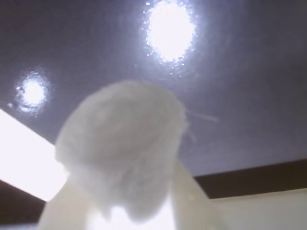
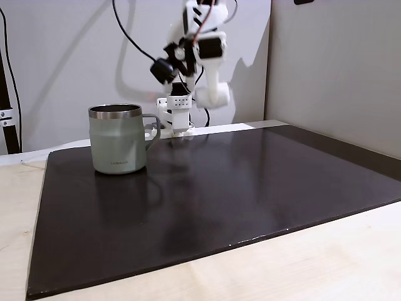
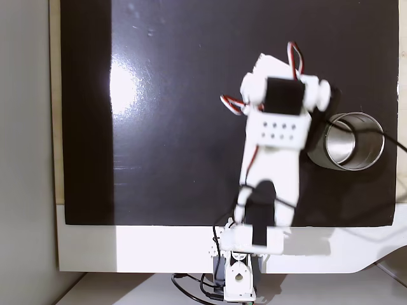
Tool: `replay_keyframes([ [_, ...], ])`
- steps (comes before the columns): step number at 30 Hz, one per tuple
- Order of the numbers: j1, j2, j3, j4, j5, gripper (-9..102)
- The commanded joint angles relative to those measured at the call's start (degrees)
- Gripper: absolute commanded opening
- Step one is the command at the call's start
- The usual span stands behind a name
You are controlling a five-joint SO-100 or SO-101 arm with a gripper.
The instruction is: Grasp a gauze and put it in the cup.
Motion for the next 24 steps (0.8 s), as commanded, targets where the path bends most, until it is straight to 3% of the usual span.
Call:
replay_keyframes([
  [1,2.55,11.78,4.75,0.53,-0.62,0],
  [7,8.44,22.41,11.16,0.53,-2.64,0],
  [24,27.77,27.77,9.4,0.44,-3.43,0],
])
